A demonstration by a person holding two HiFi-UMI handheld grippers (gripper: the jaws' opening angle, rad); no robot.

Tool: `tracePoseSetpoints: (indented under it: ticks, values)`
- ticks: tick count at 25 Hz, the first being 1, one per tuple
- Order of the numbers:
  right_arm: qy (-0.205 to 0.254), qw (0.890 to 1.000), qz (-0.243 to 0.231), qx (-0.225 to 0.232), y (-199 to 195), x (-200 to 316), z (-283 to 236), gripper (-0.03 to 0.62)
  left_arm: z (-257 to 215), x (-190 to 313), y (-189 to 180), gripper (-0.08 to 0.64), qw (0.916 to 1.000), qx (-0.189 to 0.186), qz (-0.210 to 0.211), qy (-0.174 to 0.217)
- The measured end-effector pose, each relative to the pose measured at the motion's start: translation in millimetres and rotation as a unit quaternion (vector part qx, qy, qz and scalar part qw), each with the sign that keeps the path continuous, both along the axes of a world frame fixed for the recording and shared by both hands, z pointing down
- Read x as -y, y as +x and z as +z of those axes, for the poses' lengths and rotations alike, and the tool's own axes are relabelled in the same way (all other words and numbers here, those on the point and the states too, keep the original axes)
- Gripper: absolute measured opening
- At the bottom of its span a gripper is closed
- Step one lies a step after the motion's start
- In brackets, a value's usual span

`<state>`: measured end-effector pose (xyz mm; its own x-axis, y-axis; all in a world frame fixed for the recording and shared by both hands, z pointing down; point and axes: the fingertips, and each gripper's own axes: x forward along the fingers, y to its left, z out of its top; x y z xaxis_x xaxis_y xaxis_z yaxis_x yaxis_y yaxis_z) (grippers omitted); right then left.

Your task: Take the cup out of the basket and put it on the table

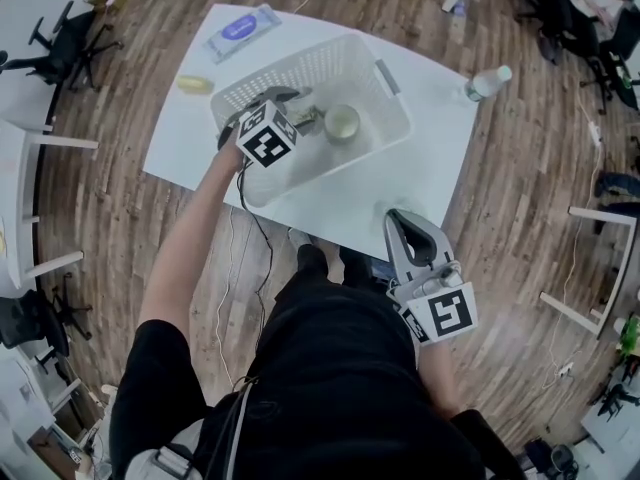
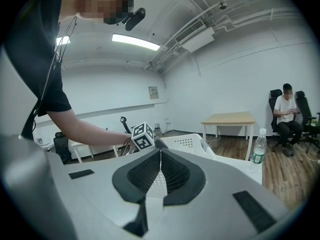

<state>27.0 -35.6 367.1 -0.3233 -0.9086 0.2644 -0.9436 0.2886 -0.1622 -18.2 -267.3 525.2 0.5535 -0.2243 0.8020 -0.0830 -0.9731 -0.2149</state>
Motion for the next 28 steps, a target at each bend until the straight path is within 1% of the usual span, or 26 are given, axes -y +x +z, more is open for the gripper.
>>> tracePoseSetpoints:
  ticks: [4, 6, 8, 10, 13, 16, 19, 21, 24, 28]
  values:
    - [-0.005, 1.000, 0.009, -0.002, 2.7, -1.3, 0.7, 0.025, 26.6, 10.3, 3.0, 0.268, 0.9979, 0.059, 0.020, 0.017]
    - [-0.007, 1.000, 0.012, -0.003, 4.1, -2.2, 1.4, 0.025, 41.8, 14.4, 3.7, 0.265, 0.9958, 0.086, 0.027, 0.014]
    - [-0.008, 1.000, 0.015, -0.003, 5.8, -3.0, 2.5, 0.025, 53.4, 19.2, 3.5, 0.254, 0.9945, 0.102, 0.024, 0.010]
    - [-0.011, 1.000, 0.017, -0.004, 8.4, -2.7, 4.0, 0.025, 59.5, 27.9, 3.4, 0.240, 0.9940, 0.108, 0.010, 0.020]
    - [-0.016, 1.000, 0.020, -0.005, 12.7, -1.3, 5.8, 0.025, 68.6, 36.9, 1.8, 0.171, 0.9924, 0.118, -0.014, 0.032]
    - [-0.017, 1.000, 0.020, -0.005, 13.3, -0.5, 6.2, 0.025, 75.1, 35.2, -0.4, 0.148, 0.9914, 0.126, -0.012, 0.032]
    - [-0.018, 1.000, 0.019, -0.006, 15.5, 0.0, 7.0, 0.025, 67.5, 33.9, 2.8, 0.090, 0.9920, 0.116, -0.011, 0.048]
    - [-0.018, 1.000, 0.017, -0.005, 17.0, 1.0, 7.9, 0.025, 63.7, 30.7, 4.7, 0.066, 0.9918, 0.115, -0.006, 0.056]
    - [-0.016, 1.000, 0.013, -0.004, 15.5, 1.5, 7.4, 0.025, 61.2, 25.7, 3.6, 0.049, 0.9908, 0.118, 0.001, 0.066]
    - [-0.011, 1.000, 0.009, -0.005, 14.6, 1.5, 4.3, 0.025, 52.5, 23.7, 3.0, 0.041, 0.9908, 0.111, -0.006, 0.077]
